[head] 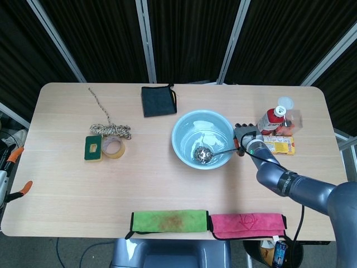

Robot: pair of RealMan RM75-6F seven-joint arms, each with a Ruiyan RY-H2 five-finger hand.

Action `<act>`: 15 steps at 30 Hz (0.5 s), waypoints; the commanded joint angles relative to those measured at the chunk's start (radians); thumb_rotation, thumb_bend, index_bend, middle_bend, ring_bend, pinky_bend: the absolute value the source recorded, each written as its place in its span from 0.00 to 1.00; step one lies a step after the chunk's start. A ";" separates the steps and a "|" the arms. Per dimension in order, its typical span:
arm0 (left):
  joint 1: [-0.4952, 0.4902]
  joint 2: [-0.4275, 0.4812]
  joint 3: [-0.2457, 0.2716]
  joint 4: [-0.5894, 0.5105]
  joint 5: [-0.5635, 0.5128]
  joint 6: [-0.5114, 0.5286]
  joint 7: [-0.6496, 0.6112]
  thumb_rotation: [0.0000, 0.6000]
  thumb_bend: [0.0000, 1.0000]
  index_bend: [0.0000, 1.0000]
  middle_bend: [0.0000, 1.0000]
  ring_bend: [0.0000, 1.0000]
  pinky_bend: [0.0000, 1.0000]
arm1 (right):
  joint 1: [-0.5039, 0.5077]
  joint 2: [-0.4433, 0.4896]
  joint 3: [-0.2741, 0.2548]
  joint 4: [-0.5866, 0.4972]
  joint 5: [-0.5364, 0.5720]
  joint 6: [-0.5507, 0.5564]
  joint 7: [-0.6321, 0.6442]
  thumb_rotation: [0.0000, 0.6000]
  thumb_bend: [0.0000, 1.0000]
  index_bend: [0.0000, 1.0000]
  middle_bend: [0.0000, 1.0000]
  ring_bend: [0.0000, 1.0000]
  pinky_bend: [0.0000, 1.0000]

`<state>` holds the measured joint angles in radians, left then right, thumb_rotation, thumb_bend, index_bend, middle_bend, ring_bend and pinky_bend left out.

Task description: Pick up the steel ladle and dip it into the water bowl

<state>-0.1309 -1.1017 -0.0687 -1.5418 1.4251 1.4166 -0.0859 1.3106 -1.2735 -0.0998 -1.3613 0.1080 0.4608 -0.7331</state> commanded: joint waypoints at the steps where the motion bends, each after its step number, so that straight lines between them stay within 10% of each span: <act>1: -0.003 0.000 -0.002 0.000 -0.003 -0.006 -0.001 1.00 0.28 0.09 0.00 0.00 0.00 | 0.013 -0.023 -0.027 0.030 -0.002 -0.021 0.025 1.00 0.37 0.67 0.00 0.00 0.00; 15: 0.003 0.009 -0.002 0.002 0.009 0.007 -0.031 1.00 0.27 0.09 0.00 0.00 0.00 | 0.065 -0.028 -0.095 0.021 -0.021 -0.027 0.128 1.00 0.37 0.68 0.01 0.00 0.00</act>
<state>-0.1284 -1.0929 -0.0704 -1.5405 1.4340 1.4238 -0.1162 1.3656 -1.3122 -0.1897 -1.3263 0.0892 0.4273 -0.6152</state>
